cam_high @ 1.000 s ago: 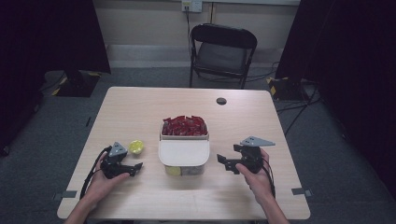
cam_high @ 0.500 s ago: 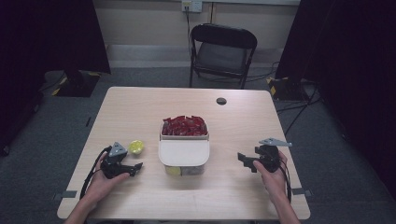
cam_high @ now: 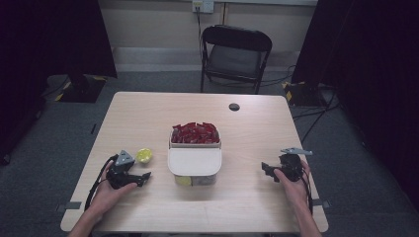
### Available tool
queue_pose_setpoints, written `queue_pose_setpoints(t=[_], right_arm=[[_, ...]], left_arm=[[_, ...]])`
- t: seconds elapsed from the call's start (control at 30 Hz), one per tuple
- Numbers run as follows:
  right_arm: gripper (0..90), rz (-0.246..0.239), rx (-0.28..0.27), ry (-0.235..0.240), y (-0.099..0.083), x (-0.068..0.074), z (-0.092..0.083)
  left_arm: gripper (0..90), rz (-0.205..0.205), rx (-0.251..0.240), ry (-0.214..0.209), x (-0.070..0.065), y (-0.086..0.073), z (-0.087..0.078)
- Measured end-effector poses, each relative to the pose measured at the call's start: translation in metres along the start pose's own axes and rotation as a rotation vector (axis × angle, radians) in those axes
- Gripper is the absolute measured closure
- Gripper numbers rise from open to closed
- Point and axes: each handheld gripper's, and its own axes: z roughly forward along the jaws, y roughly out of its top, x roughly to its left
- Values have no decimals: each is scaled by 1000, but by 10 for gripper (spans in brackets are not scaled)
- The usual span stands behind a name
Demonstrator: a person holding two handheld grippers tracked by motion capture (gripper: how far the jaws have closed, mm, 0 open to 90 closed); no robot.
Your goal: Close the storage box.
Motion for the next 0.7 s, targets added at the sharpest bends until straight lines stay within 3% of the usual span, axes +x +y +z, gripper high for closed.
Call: queue_pose_setpoints(t=[0.33,0.5,0.7], right_arm=[[149,-4,54,-54,-5,1,9],[144,-55,34,-97,-10,7,11],[141,-46,-22,-107,-18,8,10]], left_arm=[[150,-6,-4,2,2,0,0],[150,-9,-5,5,2,-1,0],[150,-10,-5,6,2,-1,0]])
